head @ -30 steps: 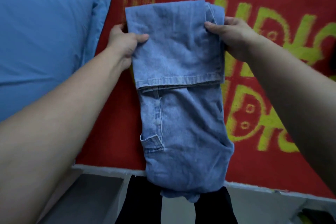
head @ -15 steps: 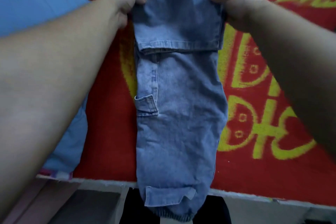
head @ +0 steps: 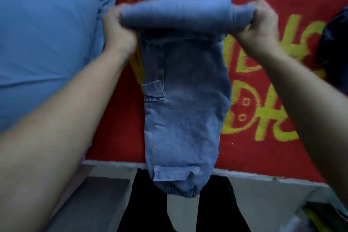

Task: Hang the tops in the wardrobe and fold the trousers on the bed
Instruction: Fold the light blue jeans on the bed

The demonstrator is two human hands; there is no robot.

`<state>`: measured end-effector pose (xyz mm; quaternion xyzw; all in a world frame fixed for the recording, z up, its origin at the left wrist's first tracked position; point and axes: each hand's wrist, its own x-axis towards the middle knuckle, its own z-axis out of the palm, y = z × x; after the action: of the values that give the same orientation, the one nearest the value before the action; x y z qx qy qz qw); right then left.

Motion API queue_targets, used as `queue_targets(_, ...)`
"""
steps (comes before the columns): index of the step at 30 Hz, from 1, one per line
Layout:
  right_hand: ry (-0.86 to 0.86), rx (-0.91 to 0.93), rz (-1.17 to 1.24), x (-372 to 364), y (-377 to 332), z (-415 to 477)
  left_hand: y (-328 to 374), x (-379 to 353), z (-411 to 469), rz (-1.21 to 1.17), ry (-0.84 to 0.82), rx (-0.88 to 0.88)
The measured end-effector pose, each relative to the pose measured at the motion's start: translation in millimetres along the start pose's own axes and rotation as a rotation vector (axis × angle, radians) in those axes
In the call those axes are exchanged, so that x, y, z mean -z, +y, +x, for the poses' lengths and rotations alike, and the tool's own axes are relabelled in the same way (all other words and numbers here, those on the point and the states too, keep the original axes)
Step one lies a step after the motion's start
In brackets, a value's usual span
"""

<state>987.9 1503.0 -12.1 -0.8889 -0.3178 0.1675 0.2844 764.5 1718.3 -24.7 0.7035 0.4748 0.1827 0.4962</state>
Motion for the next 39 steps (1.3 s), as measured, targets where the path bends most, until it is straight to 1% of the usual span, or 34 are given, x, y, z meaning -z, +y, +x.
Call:
queue_targets(1,0.008,0.052,-0.072,-2,6,-16,4,2,-19,0.071,0.007,0.004)
queue_targets(2,-0.006,0.081,-0.087,-3,7,-34,0,3,-36,0.093,0.028,-0.015)
queue_targets(3,-0.037,0.095,-0.082,-4,11,-62,-10,6,-61,0.166,0.01,-0.036)
queue_targets(4,-0.069,0.109,-0.088,-8,17,-90,-24,10,-85,0.259,-0.012,-0.1)
queue_targets(6,-0.121,0.114,-0.154,-13,31,-127,-48,17,-125,0.426,-0.069,-0.178)
queue_targets(8,-0.185,0.118,-0.22,-21,45,-146,-63,21,-145,0.475,-0.136,-0.215)
queue_targets(10,-0.238,0.119,-0.247,-28,55,-165,-75,21,-160,0.582,-0.189,-0.294)
queue_targets(12,-0.232,0.106,-0.251,-31,59,-174,-78,19,-165,0.673,-0.228,-0.34)
queue_targets(14,-0.219,0.09,-0.27,-32,60,-179,-76,19,-166,0.736,-0.274,-0.34)
queue_targets(16,-0.253,0.095,-0.287,-34,62,-182,-73,21,-163,0.774,-0.328,-0.297)
queue_targets(17,-0.266,0.114,-0.297,-33,62,-182,-69,22,-161,0.774,-0.329,-0.28)
queue_targets(18,-0.252,0.139,-0.303,-31,62,-183,-64,23,-159,0.775,-0.3,-0.271)
queue_targets(19,-0.203,0.146,-0.307,-28,60,-182,-57,22,-157,0.787,-0.239,-0.281)
queue_targets(22,0.031,0.112,-0.275,-23,43,-176,-35,12,-155,0.772,0.004,-0.361)
queue_targets(23,0.08,0.126,-0.256,-24,35,-174,-29,6,-155,0.762,0.034,-0.405)
queue_targets(24,0.104,0.163,-0.247,-28,30,-172,-26,-2,-155,0.786,0.018,-0.449)
queue_targets(25,0.1,0.21,-0.269,-34,26,-171,-25,-10,-154,0.848,-0.041,-0.48)
queue_targets(27,0.001,0.265,-0.383,-50,24,-165,-34,-25,-144,1.014,-0.205,-0.448)
queue_targets(29,-0.17,0.228,-0.522,-70,29,-158,-53,-35,-130,1.114,-0.304,-0.353)
queue_targets(31,-0.34,0.153,-0.615,-87,36,-149,-74,-39,-120,1.128,-0.361,-0.3)
queue_targets(33,-0.463,0.08,-0.653,-98,41,-137,-86,-42,-111,1.101,-0.405,-0.3)
queue_targets(36,-0.533,0.039,-0.64,-99,37,-129,-84,-43,-104,1.064,-0.455,-0.302)
queue_targets(38,-0.499,0.048,-0.564,-93,38,-131,-82,-40,-102,1.046,-0.461,-0.292)
queue_targets(39,-0.465,0.058,-0.5,-91,38,-132,-81,-38,-104,1.024,-0.439,-0.304)
